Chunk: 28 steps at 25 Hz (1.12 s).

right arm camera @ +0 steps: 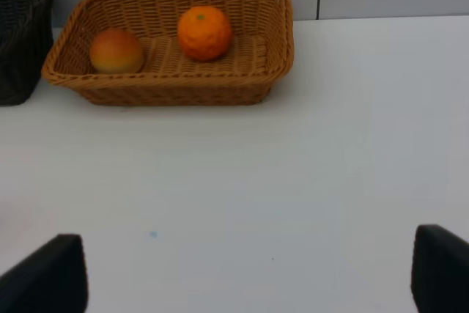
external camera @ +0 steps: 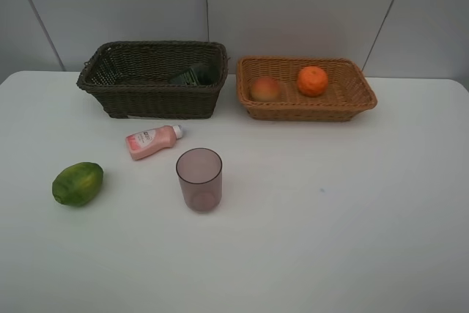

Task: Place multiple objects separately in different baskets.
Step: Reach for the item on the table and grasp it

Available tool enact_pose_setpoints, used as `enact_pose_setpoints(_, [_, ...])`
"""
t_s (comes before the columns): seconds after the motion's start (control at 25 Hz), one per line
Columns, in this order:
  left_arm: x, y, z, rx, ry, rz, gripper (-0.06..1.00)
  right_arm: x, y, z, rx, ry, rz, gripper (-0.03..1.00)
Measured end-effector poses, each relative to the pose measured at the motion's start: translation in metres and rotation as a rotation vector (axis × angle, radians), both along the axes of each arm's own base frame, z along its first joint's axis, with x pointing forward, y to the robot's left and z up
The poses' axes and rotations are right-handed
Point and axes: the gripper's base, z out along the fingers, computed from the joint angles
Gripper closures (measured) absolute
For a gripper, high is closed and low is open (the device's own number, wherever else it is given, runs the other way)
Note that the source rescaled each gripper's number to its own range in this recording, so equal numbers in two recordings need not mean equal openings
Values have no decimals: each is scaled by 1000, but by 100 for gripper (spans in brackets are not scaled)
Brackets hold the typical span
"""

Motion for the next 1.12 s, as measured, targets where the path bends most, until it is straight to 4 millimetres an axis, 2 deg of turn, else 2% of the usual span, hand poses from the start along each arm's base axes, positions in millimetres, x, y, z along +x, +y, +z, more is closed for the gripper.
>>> enact_pose_setpoints(0.56, [0,0,0,0,0,0,-4,0,0,0,0,0,0,3])
enact_pose_setpoints(0.68, [6,-1,0,-3,39,-3,-4,0,0,0,0,0,0,3])
enact_pose_setpoints(0.8, [23,-2,4,-7,120,-8,-4,0,0,0,0,0,0,3])
enact_pose_setpoints(0.96, [64,-7,26,-5,166,-35,-4,0,0,0,0,-1,0,3])
enact_pose_setpoints(1.04, [91,-10,36,14,216,-71,-4,0,0,0,0,-1,0,3])
enact_pose_setpoints(1.12, [122,-14,37,42,300,-117,-4,0,0,0,0,-1,0,3])
